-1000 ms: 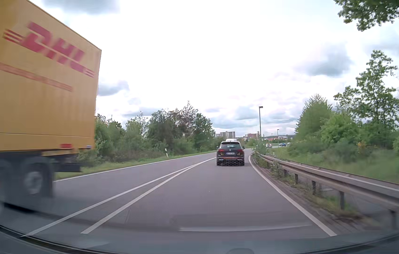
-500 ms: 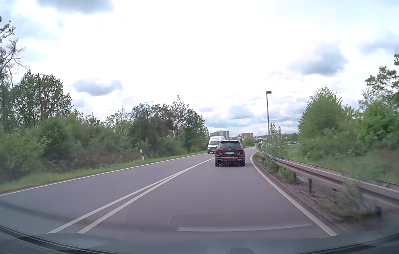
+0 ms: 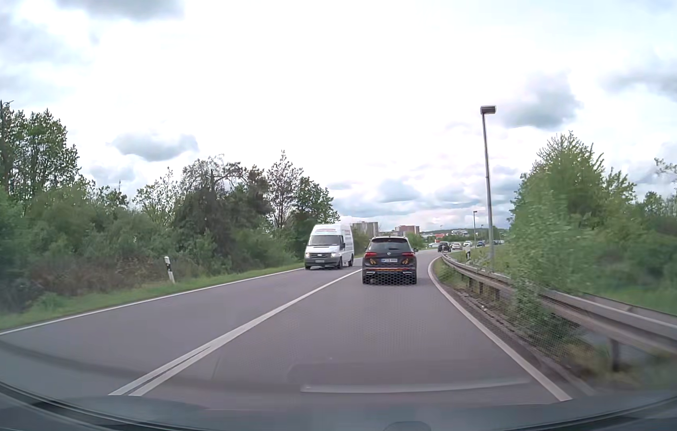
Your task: Follow the waypoints while adhering to traffic rules and regulations
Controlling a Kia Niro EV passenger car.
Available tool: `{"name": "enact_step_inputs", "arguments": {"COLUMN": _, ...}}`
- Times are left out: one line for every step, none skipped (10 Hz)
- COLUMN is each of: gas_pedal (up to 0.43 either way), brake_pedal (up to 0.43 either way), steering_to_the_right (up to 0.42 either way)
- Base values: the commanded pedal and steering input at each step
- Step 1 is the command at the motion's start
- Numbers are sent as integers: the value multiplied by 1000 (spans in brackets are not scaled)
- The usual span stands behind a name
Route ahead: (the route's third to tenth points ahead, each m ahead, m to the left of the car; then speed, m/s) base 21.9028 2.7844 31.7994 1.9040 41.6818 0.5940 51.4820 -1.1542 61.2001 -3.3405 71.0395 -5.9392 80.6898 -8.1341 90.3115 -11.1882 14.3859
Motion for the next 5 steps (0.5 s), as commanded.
{"name": "enact_step_inputs", "arguments": {"gas_pedal": 0, "brake_pedal": 146, "steering_to_the_right": 16}}
{"name": "enact_step_inputs", "arguments": {"gas_pedal": 0, "brake_pedal": 146, "steering_to_the_right": 16}}
{"name": "enact_step_inputs", "arguments": {"gas_pedal": 0, "brake_pedal": 146, "steering_to_the_right": 16}}
{"name": "enact_step_inputs", "arguments": {"gas_pedal": 0, "brake_pedal": 152, "steering_to_the_right": 16}}
{"name": "enact_step_inputs", "arguments": {"gas_pedal": 0, "brake_pedal": 152, "steering_to_the_right": 16}}
